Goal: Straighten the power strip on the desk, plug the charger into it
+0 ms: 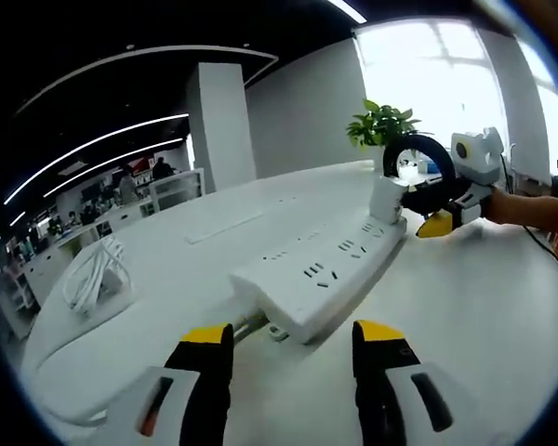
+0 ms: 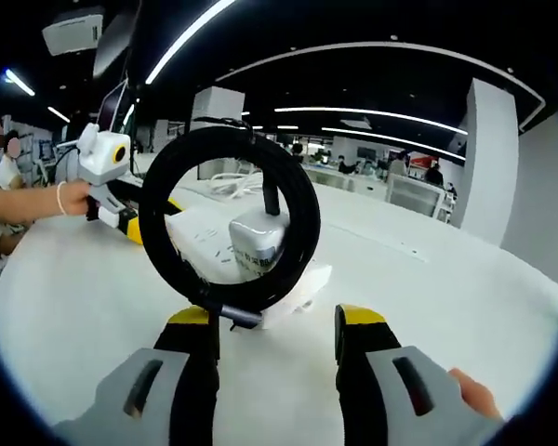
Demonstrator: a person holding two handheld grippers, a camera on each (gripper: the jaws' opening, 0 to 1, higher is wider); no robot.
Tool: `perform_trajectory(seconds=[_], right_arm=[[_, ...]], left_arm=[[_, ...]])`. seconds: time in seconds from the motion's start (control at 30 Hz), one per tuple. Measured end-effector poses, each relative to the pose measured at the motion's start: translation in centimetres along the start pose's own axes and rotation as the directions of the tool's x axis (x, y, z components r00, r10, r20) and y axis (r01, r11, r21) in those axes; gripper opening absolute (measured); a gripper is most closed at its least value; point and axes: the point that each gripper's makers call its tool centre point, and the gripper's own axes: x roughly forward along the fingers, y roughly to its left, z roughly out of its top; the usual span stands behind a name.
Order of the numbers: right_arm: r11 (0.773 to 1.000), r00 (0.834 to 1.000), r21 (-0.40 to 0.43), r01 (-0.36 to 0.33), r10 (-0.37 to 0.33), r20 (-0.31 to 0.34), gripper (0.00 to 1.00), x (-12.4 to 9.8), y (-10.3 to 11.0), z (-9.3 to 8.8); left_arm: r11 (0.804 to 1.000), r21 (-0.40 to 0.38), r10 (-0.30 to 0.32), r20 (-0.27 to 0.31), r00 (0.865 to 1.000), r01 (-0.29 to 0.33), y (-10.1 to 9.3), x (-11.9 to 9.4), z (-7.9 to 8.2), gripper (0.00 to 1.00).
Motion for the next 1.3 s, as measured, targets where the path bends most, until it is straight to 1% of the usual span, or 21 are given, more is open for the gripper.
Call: perform_trajectory(seconds=[0.07, 0.13, 0.2, 0.23, 0.3, 0.33, 0.37, 0.4, 0.47, 0.57, 0.6, 0.7, 0.77, 0.83, 0.87, 0.93, 1.07, 1.17, 1.2, 1.27, 1.3], right_arm=[[1.000, 1.000, 0.015, -0.006, 0.006, 0.010, 0.53, -0.3, 0.3, 0.1], [0.999, 1.000, 0.037, -0.015, 0.015, 0.020, 0.60, -0.5, 0.4, 0.3], [0.998, 0.999, 0.048, -0.037, 0.035, 0.026, 0.68, -0.8, 1.0, 0.4], [0.998, 0.999, 0.052, -0.039, 0.038, 0.028, 0.74, -1.0, 1.2, 0.5], [0.998, 0.998, 0.055, -0.039, 0.037, 0.041, 0.80, -1.3, 1.4, 0.8], [0.997, 0.998, 0.056, -0.045, 0.042, 0.044, 0.85, -1.4, 1.6, 0.9], [0.996, 0.998, 0.062, -0.059, 0.057, 0.041, 0.90, -1.5, 1.9, 1.0], [0.995, 0.997, 0.069, -0.073, 0.070, 0.041, 0.99, -1.6, 2.3, 1.0], [0.994, 0.996, 0.072, -0.087, 0.084, 0.037, 0.98, -2.0, 2.8, 1.0], [0.995, 0.996, 0.062, -0.079, 0.076, 0.055, 1.00, -2.8, 3.3, 1.5], [0.995, 0.995, 0.064, -0.079, 0.075, 0.066, 1.00, -3.1, 3.4, 1.7], [0.994, 0.993, 0.078, -0.079, 0.072, 0.094, 1.00, -4.0, 3.6, 2.5], [0.993, 0.991, 0.087, -0.082, 0.072, 0.111, 1.00, -4.6, 3.8, 3.0], [0.992, 0.990, 0.094, -0.085, 0.074, 0.117, 1.00, -5.1, 3.9, 3.3], [0.990, 0.992, 0.100, -0.095, 0.086, 0.092, 1.00, -5.5, 4.1, 3.0], [0.988, 0.990, 0.118, -0.100, 0.088, 0.107, 1.00, -6.3, 4.2, 3.4], [0.992, 0.990, 0.100, -0.077, 0.064, 0.127, 1.00, -7.4, 4.4, 4.0], [0.993, 0.986, 0.102, -0.059, 0.043, 0.158, 1.00, -8.2, 4.4, 4.8], [0.993, 0.986, 0.104, -0.056, 0.039, 0.161, 1.00, -8.4, 4.4, 5.0], [0.994, 0.988, 0.105, -0.035, 0.019, 0.156, 1.00, -8.8, 4.3, 5.3], [0.995, 0.988, 0.102, -0.003, -0.013, 0.154, 1.00, -9.1, 3.9, 5.4]], left_arm=[[1.000, -0.001, -0.005, 0.000, 1.000, 0.005, -0.3, -0.2, -0.1, 0.57], [1.000, 0.007, -0.004, 0.001, 1.000, 0.004, -0.5, -0.4, 0.0, 0.64], [1.000, 0.012, -0.002, 0.002, 1.000, 0.002, -0.8, -0.7, 0.1, 0.71], [1.000, 0.009, -0.005, 0.010, 1.000, 0.005, -0.9, -1.0, 0.3, 0.72], [1.000, -0.008, -0.013, 0.041, 0.999, 0.013, -1.2, -1.3, 0.9, 0.73], [1.000, -0.014, -0.017, 0.051, 0.999, 0.018, -1.4, -1.5, 1.1, 0.73], [0.999, -0.033, -0.020, 0.071, 0.997, 0.022, -1.6, -1.9, 1.6, 0.75], [0.999, -0.045, -0.027, 0.085, 0.996, 0.031, -1.9, -2.2, 1.8, 0.78], [0.997, -0.057, -0.036, 0.099, 0.994, 0.042, -2.2, -2.7, 2.2, 0.81], [0.998, -0.051, -0.030, 0.105, 0.994, 0.036, -2.7, -3.4, 2.3, 0.86], [0.998, -0.052, -0.028, 0.118, 0.993, 0.034, -2.9, -3.7, 2.5, 0.89], [0.995, -0.091, -0.025, 0.160, 0.987, 0.040, -3.3, -4.6, 3.2, 0.97], [0.992, -0.118, -0.020, 0.193, 0.981, 0.044, -3.5, -5.3, 3.8, 0.99], [0.989, -0.137, -0.020, 0.220, 0.975, 0.051, -3.6, -5.9, 4.2, 0.99], [0.987, -0.151, -0.016, 0.235, 0.972, 0.053, -3.7, -6.3, 4.4, 0.99], [0.983, -0.174, -0.012, 0.268, 0.963, 0.061, -3.8, -7.1, 5.1, 0.99], [0.976, -0.207, -0.003, 0.318, 0.948, 0.072, -4.1, -8.7, 6.1, 0.99], [0.971, -0.225, -0.003, 0.322, 0.947, 0.079, -4.5, -9.7, 6.6, 0.99], [0.972, -0.223, 0.009, 0.335, 0.942, 0.070, -4.6, -10.0, 6.9, 0.99], [0.974, -0.221, 0.033, 0.340, 0.940, 0.046, -4.6, -10.5, 7.1, 0.99], [0.976, -0.214, 0.044, 0.344, 0.938, 0.032, -4.5, -10.8, 7.3, 0.99]])
